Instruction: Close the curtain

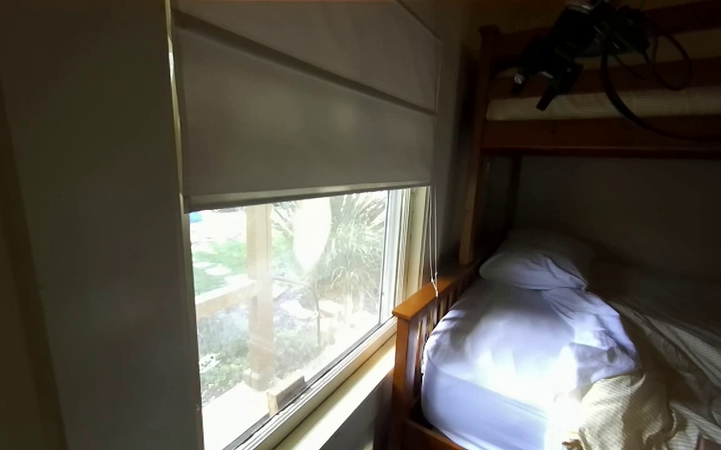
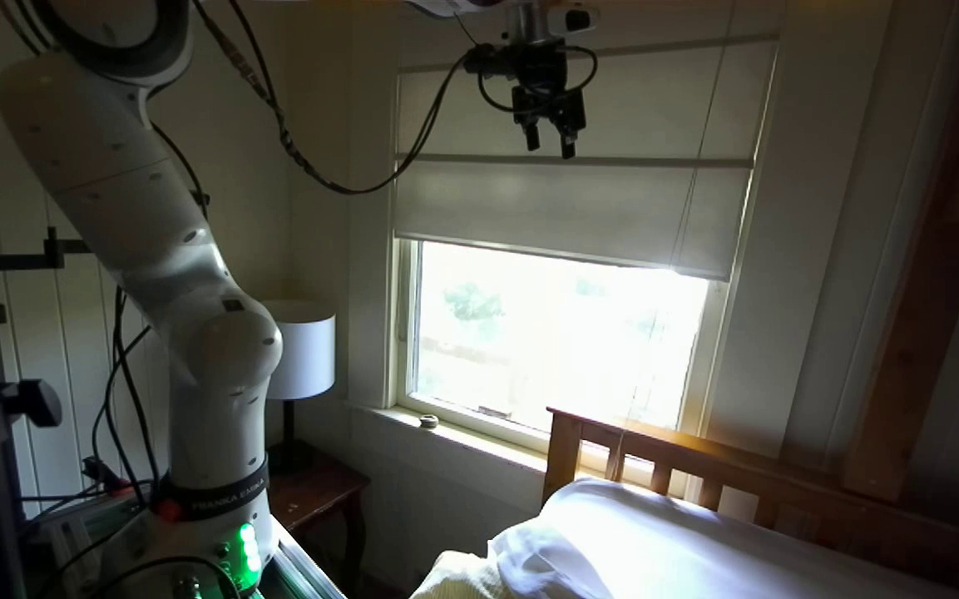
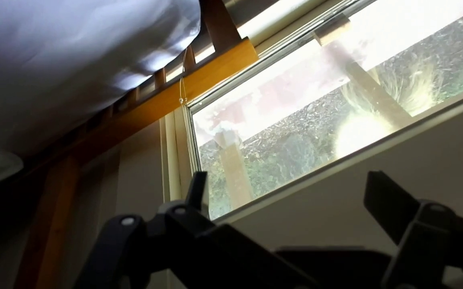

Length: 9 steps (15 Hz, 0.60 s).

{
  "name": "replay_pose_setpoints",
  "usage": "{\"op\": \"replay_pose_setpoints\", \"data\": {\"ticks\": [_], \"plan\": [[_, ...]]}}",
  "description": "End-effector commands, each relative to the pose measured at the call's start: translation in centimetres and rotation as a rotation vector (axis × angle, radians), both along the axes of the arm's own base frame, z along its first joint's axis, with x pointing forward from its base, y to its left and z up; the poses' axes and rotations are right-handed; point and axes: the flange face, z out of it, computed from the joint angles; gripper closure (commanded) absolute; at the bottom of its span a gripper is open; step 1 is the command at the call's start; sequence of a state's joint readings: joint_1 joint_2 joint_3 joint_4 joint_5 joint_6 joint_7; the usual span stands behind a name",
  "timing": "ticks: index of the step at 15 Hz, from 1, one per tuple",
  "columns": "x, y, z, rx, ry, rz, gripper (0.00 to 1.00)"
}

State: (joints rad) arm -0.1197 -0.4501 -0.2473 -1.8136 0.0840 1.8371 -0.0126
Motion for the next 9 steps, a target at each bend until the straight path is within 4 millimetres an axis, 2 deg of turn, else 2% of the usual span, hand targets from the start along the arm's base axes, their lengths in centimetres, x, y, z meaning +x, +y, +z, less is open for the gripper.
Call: {"op": "replay_pose_setpoints", "data": {"ticks": [1, 2, 3, 5, 9], "plan": [[0.3, -0.1, 0.1, 0.001, 0.002, 0.000, 0.00], [0.3, -0.1, 0.2, 0.001, -0.056, 0.012, 0.00], [0.5, -0.8, 0.3, 0.037, -0.093, -0.025, 0.00], [0.6, -2.1, 0.1, 0.068, -0.145, 0.012, 0.00], [-0.2, -6.2, -0.6, 0.148, -0.213, 0.080, 0.00]]}}
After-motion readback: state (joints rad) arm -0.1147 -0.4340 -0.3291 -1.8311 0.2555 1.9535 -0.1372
